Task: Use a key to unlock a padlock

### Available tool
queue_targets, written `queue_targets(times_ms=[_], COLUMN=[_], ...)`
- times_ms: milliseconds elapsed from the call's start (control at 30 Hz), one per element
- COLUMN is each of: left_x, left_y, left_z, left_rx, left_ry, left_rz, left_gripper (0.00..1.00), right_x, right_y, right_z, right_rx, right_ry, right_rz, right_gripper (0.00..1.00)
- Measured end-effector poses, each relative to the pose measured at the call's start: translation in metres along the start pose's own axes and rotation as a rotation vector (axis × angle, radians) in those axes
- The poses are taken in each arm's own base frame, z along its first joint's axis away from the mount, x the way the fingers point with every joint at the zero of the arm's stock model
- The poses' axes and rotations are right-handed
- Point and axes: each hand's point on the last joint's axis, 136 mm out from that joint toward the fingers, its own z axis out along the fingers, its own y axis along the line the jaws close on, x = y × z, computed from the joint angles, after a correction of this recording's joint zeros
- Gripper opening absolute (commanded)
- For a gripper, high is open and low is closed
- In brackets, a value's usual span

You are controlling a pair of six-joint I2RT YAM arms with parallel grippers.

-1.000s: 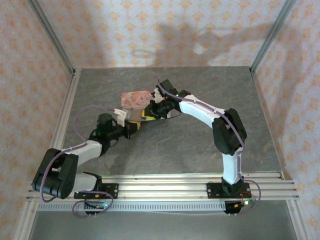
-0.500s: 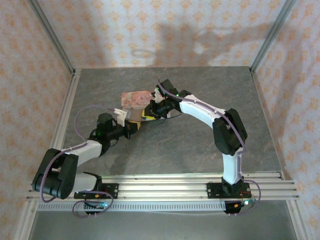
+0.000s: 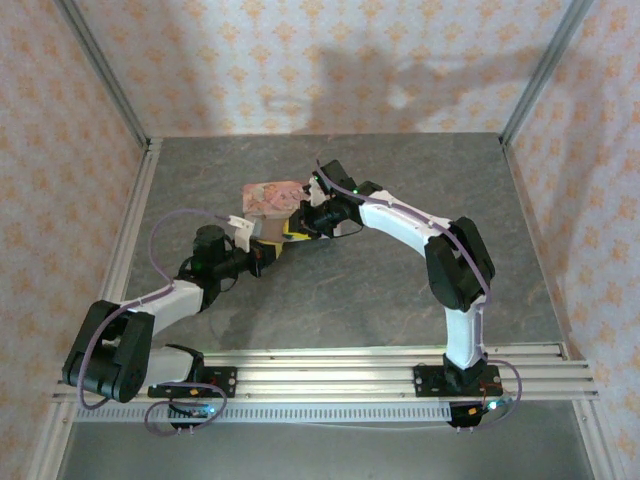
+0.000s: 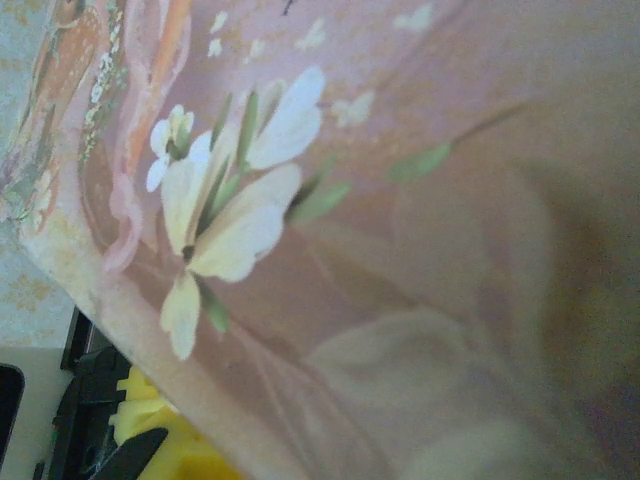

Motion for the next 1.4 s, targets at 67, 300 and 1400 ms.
queue_targets(times_ms=[67,300,1400], left_x=[0.0006,0.0003,-0.0026], left_y=[-0.0011,-0.0008,-0.0024], left_z=[0.0006,0.0006,0.001], left_rx=[0.003,0.0,0.0], left_ry=[0.002,0.001,-0.01], left_rz=[0.002,0.002,0.017], left_gripper=[0.0,0.0,0.0], right_x=[0.0005,0.0005,0.0022], right_y=[0.0002,0.0002,0.0047], right_z=[0.0001,0.0001,-0.0031], right_rx=[-0.001,-0.002,-0.057], right_ry=[0.002,0.002,0.023], right_rz=[0.0,0.0,0.02], right_gripper=[0.0,0.0,0.0])
